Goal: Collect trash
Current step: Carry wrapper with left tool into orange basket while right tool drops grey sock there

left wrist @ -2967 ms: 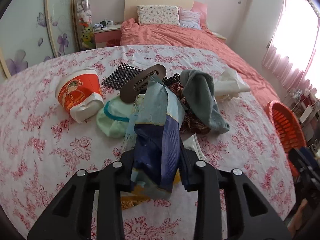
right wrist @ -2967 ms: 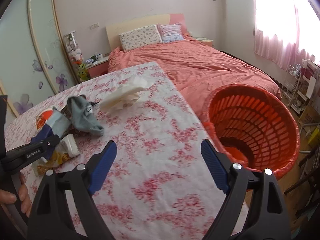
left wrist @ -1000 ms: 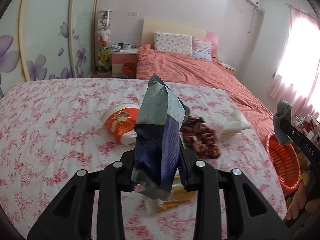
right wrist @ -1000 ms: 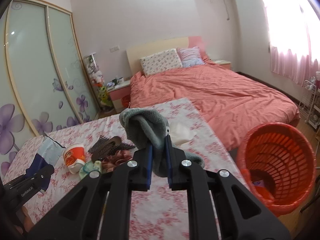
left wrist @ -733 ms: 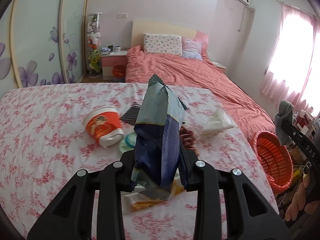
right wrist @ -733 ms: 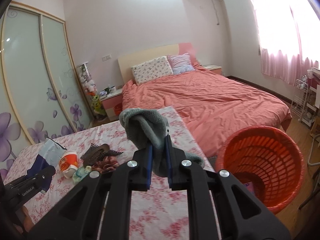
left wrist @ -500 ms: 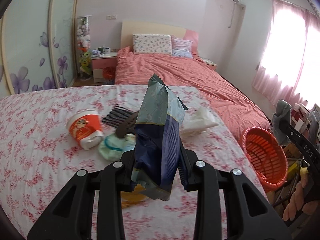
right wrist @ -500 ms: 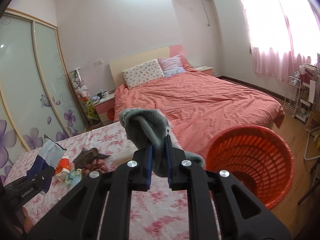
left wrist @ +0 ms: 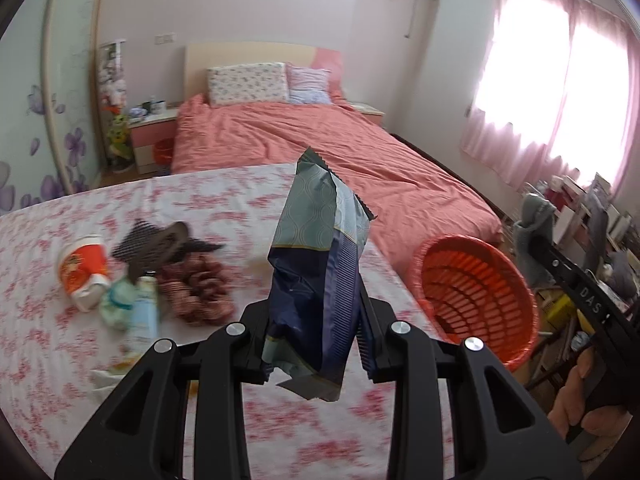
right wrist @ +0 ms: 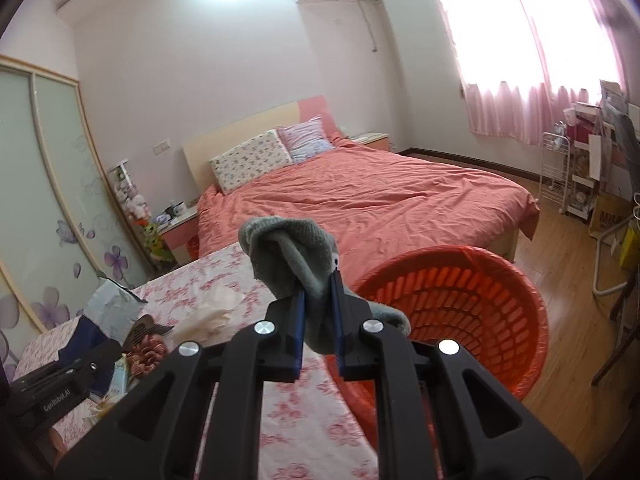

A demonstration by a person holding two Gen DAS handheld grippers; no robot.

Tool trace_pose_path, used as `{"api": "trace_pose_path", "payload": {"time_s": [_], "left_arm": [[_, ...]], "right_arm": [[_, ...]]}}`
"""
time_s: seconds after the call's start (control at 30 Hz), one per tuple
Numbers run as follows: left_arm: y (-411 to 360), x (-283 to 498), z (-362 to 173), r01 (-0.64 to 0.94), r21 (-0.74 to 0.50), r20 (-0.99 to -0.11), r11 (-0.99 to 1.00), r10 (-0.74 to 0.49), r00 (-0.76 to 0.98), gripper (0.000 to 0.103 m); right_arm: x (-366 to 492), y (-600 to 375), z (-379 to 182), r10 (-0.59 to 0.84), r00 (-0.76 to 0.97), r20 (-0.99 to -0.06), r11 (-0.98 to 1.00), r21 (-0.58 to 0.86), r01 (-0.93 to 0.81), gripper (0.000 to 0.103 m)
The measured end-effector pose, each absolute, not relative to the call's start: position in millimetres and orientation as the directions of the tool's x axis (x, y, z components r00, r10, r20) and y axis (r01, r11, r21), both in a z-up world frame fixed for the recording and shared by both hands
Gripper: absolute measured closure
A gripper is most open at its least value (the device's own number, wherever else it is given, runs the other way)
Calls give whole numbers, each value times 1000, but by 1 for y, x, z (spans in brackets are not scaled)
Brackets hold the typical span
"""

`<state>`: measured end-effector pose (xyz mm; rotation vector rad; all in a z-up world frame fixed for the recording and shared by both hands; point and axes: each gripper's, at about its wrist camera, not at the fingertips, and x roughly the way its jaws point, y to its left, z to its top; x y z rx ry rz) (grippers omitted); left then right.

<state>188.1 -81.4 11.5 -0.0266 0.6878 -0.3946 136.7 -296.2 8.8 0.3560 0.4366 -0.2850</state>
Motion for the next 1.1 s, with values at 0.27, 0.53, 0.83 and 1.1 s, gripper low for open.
{"api": "trace_pose_path", "payload": {"time_s": [0.27, 0.53, 0.83, 1.1], "left_arm": [[-155, 190, 8, 480, -173, -611, 860, -476, 632, 70], [-229, 200, -7, 585, -159, -632, 795, -537, 559, 69], [-242, 210, -37, 565, -109, -703, 818, -466, 538, 39], [-194, 197, -37, 467, 18, -694, 884, -325, 642, 25]], "right_arm": [[124, -342, 3, -229, 861, -455, 862, 315, 396, 90], [126, -400, -14, -243, 845, -477, 803, 391, 451, 87], [139, -428, -39, -244, 809, -534, 769, 402, 497, 60], [138, -404, -44, -267, 796, -543, 796, 342, 500, 39]]}}
